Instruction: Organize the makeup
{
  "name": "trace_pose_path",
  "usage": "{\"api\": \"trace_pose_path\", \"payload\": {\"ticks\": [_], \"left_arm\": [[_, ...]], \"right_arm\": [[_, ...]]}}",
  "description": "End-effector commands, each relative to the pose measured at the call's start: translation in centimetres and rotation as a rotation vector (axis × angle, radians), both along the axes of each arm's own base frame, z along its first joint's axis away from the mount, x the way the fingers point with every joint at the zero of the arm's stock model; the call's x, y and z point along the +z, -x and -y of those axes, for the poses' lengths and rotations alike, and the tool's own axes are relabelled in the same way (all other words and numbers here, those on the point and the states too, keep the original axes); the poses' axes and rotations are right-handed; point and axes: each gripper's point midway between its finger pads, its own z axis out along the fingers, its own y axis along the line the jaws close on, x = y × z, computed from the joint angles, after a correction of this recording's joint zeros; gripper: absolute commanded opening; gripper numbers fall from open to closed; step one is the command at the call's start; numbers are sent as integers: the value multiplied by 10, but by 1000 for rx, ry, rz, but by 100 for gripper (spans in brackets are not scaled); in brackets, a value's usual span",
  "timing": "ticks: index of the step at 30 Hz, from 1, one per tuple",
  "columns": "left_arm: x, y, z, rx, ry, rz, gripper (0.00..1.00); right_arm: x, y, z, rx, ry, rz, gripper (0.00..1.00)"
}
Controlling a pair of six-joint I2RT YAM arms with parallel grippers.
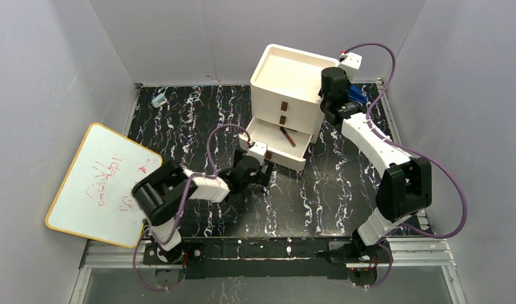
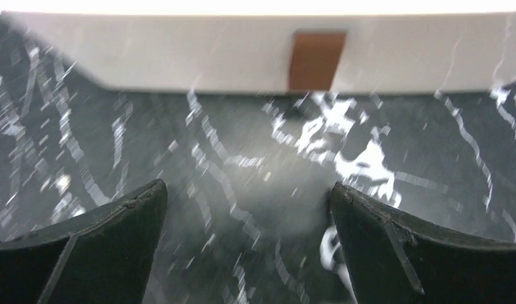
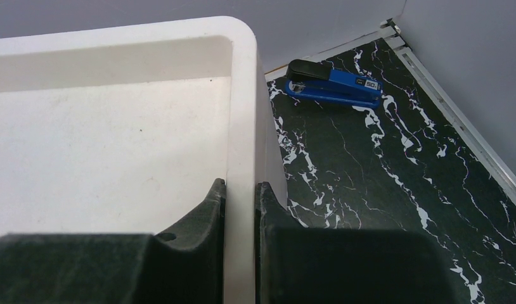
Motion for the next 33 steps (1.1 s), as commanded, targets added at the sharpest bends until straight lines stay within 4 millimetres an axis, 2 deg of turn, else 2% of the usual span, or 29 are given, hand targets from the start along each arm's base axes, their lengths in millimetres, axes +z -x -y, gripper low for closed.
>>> {"api": "trace_pose_path", "payload": {"ticks": [1,9,13,17,20,22,25,27,28,29,31,33], "left_arm": [[48,-49,63,-39,143,193,98],[60,-103,120,-74,126,297,98],[62,-135,135,-74,134,330,98],[62,-179,125,-40,119,365,98],[79,-190,114,-43,119,394,98],[118,-184,103,-38,130,445,98],[189,-158,86,-41,222,493,98],[238,-134,70,-51,277,521,98],[267,-122,58,-49,296,549,99],[292,-111,44,-41,297,573,98],[338,-92,17,-13,280,627,99],[382,-83,-9,23,251,676,98]], "right_arm": [[-191,110,-35,284,103,-740,1],[-196,115,-32,293,116,-749,1],[-195,117,-31,297,115,-747,1],[-191,118,-30,295,116,-746,1],[-184,120,-27,286,121,-728,1],[-174,118,-26,285,123,-697,1],[-142,104,-21,252,134,-581,1],[-107,92,-8,184,165,-479,4],[-86,85,-1,152,169,-419,10],[-63,78,1,142,162,-350,21],[-8,65,2,153,149,-204,56],[45,56,-1,179,138,-80,87]]}}
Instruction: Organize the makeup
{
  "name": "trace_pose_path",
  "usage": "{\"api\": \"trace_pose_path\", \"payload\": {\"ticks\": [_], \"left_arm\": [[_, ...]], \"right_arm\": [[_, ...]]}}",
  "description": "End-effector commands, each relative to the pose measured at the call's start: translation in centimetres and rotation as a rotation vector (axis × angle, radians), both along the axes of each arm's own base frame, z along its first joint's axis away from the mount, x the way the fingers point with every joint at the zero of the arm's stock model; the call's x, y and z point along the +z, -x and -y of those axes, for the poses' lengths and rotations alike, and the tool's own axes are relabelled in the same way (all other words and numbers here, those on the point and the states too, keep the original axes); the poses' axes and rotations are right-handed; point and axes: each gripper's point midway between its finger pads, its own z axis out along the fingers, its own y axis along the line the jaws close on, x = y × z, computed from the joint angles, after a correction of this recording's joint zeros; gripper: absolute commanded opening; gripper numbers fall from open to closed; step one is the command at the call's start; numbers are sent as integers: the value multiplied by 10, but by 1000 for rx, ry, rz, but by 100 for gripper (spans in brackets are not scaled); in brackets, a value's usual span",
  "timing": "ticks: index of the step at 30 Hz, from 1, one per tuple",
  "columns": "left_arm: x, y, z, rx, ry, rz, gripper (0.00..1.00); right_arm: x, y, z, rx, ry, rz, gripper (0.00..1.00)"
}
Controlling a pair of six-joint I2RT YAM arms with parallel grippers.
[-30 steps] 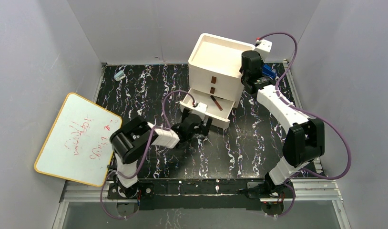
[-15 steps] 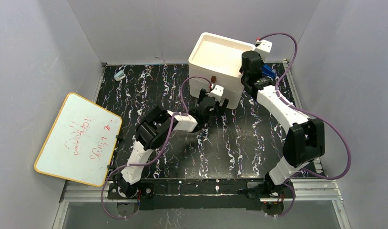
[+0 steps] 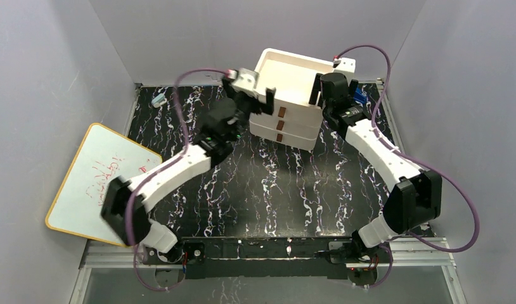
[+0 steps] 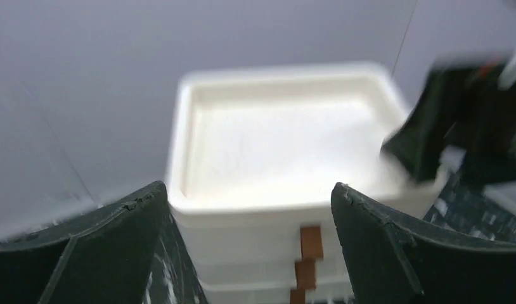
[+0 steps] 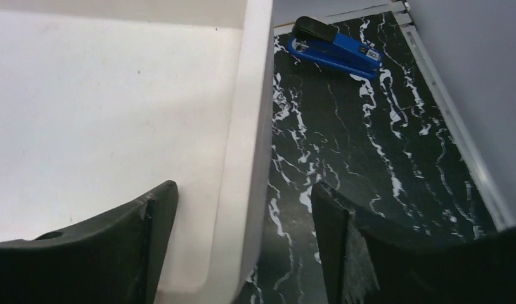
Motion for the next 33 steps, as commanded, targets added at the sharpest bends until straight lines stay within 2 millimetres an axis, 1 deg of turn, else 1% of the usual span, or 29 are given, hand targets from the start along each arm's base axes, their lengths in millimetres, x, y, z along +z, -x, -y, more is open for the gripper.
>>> {"api": "trace_pose_path", "payload": {"ticks": [1,2,3,4,5,6,8,9,10,11,12,13,14,15,16,17,18,20,23,25,27,30,33], "left_arm": [[134,36,-59,78,17,166,98],[155,38,-68,98,-3,177,98],[172,37,-75,114,-25,175,99],[192,37,-81,125,-38,172,98],[229,40,-91,155,-22,195,98],[240,39,-93,165,-40,179,98],[274,40,-98,177,-35,185,98],[288,41,-100,181,-27,189,98],[298,41,-100,183,-27,196,99],[295,34,-97,188,-58,182,98],[299,35,-99,200,-65,191,99],[299,35,-101,210,-77,191,99],[297,36,-103,220,-86,184,98],[291,37,-106,232,-97,171,98],[288,38,-110,246,-103,165,99],[282,37,-111,259,-109,158,99],[276,36,-112,264,-123,153,98],[271,34,-112,264,-143,165,99],[273,33,-115,293,-117,182,98],[276,33,-117,301,-110,194,98],[278,32,-116,303,-105,202,98],[275,30,-115,303,-115,201,98],[273,28,-115,310,-132,201,98]], "right_arm": [[61,17,1,108,83,28,97],[88,16,2,111,82,83,98],[114,15,4,106,85,133,99],[140,14,6,99,88,186,99],[163,16,8,95,90,235,99],[188,18,10,96,89,292,99],[232,26,12,107,81,400,99],[252,31,13,117,74,449,99],[268,34,12,126,66,482,99],[283,35,10,136,60,496,99],[292,34,9,141,63,486,99],[290,32,10,137,70,434,99],[293,31,9,137,75,398,99],[305,37,11,132,71,413,99],[298,42,8,154,72,403,99],[287,44,5,174,73,384,99],[275,46,7,171,76,363,99],[258,49,12,144,89,326,99],[263,52,21,118,121,332,99],[269,52,24,101,135,351,99],[272,49,27,89,166,357,99],[266,42,23,93,188,322,99],[268,44,19,113,171,350,99]]}}
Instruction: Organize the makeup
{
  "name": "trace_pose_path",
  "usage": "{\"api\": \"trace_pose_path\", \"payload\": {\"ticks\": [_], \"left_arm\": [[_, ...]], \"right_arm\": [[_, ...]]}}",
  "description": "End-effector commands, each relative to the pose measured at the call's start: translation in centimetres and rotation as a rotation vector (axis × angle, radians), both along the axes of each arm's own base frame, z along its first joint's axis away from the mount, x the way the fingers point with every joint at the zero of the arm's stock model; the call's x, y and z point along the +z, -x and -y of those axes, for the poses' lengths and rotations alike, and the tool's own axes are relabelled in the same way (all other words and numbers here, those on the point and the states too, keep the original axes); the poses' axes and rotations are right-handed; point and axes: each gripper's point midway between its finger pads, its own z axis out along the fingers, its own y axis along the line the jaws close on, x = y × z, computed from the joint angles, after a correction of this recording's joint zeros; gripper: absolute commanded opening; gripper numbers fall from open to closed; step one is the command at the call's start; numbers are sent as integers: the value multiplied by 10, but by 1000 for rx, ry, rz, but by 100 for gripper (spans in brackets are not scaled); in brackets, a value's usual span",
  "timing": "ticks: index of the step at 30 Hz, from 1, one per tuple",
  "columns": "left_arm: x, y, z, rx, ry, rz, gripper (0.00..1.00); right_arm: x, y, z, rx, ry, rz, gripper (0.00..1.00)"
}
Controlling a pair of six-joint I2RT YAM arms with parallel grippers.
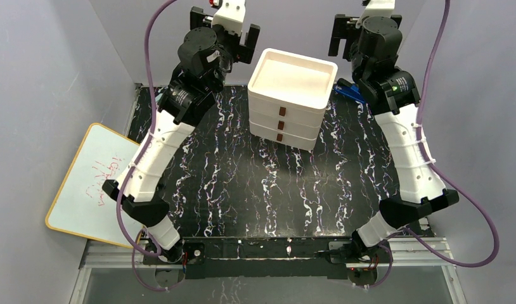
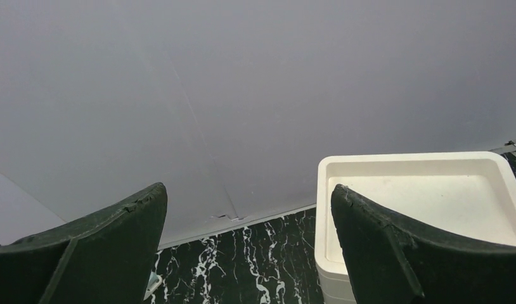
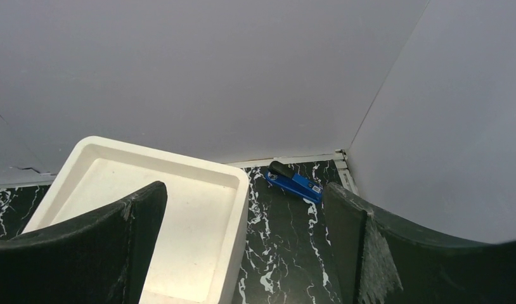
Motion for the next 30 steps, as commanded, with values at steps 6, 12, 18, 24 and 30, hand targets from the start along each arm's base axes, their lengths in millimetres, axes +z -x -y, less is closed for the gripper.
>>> {"api": "trace_pose_path", "payload": {"ticks": [6,12,18,24,30], "left_arm": [[33,22,-25,39,41,106,98],[28,25,-23,14,48,110,98],[19,17,-39,82,31,62,98],[10,-6,-83,127,162,1,98],[-9,-24,-127,151,250,-68,98]], "right_arm": [[22,9,4,-6,8,83,99],[27,14,13,-42,14,107,100],[26,11,3,15,22,129,100],[20,9,10,-24,46,132,100],[13,23,16,-23,22,139,100]]}}
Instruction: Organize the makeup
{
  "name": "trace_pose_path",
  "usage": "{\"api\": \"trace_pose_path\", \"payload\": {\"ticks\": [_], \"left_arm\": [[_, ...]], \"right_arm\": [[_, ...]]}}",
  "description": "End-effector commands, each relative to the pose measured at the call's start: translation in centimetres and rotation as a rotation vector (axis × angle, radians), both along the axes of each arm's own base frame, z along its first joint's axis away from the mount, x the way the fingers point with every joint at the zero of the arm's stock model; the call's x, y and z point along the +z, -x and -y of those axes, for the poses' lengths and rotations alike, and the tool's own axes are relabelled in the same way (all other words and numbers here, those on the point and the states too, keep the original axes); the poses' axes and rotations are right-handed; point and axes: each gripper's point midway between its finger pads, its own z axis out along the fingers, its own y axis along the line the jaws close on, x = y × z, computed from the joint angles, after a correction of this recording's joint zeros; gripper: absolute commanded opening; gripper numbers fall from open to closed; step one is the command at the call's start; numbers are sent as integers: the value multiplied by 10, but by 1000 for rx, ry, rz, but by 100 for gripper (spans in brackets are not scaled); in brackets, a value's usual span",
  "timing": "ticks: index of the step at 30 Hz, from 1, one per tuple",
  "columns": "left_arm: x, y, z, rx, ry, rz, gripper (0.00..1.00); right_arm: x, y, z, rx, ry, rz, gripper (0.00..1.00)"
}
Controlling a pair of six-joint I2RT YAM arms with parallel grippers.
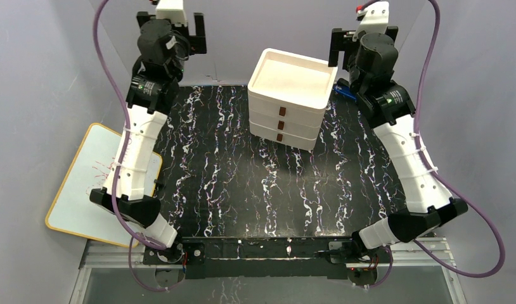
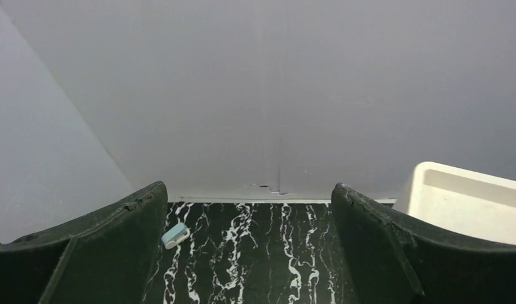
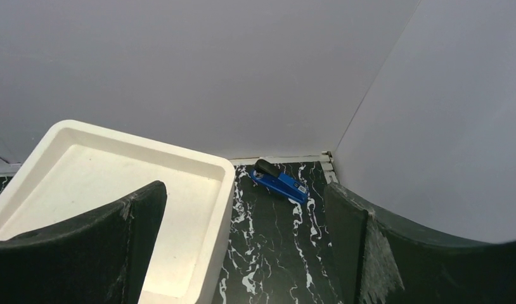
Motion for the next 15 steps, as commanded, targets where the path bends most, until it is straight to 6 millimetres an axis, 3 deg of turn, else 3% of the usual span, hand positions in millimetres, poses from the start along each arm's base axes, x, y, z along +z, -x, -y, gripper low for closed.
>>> {"api": "trace_pose_path", "payload": {"ticks": [1,5,8,10,15], "left_arm": [[14,7,-22,-34,119,14,99],[33,11,-34,-49,164,55,98],[19,9,-44,-40,170,27,98],[14,12,-40,-72,176,17,99],[15,17,-42,-76,147,18,99]], "right_arm": [[36,22,11,-6,-45,119,100],[54,21,5,24,-62,124,100],[53,21,0,53,-63,116,100],[48,19,-7,84,-70,87,100],[48,19,-7,82,-64,89,100]]}}
